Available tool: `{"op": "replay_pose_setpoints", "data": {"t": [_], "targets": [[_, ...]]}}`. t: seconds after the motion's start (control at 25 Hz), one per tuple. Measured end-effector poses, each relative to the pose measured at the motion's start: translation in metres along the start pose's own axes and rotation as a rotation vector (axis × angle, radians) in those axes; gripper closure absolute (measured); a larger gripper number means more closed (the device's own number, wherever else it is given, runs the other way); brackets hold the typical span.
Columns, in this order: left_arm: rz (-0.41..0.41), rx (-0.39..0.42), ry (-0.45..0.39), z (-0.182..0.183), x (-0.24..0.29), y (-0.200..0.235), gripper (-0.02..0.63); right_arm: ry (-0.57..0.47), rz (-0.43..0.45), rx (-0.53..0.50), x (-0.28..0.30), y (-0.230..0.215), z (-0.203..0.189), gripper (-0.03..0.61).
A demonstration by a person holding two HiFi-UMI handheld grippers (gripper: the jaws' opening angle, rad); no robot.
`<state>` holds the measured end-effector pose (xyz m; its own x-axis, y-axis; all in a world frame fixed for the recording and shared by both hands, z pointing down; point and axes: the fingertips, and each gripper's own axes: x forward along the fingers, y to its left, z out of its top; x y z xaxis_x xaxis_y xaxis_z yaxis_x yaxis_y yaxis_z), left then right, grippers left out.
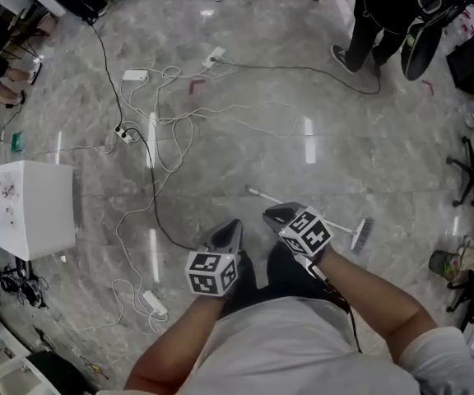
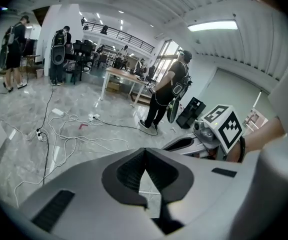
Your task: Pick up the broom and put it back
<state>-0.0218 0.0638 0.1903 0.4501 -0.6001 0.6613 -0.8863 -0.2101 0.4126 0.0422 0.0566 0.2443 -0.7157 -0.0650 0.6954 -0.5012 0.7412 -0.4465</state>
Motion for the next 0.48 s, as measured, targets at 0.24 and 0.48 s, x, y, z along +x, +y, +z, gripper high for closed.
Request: {"op": "replay_pose_setpoints", "data": {"t": [0.24,0.48], "targets": [[-0.026,-0.043,0.059,-0.029,0.055,0.054,0.606,0.096,-0.040,0.007,0.081,-0.054,-0.032,0.515],[-0.057,-0.054,0.130,-0.089,0.126,0.083,0.606,0.201,-0.043,-0.005,0.159,-0.114,-0.097,0.468]]}}
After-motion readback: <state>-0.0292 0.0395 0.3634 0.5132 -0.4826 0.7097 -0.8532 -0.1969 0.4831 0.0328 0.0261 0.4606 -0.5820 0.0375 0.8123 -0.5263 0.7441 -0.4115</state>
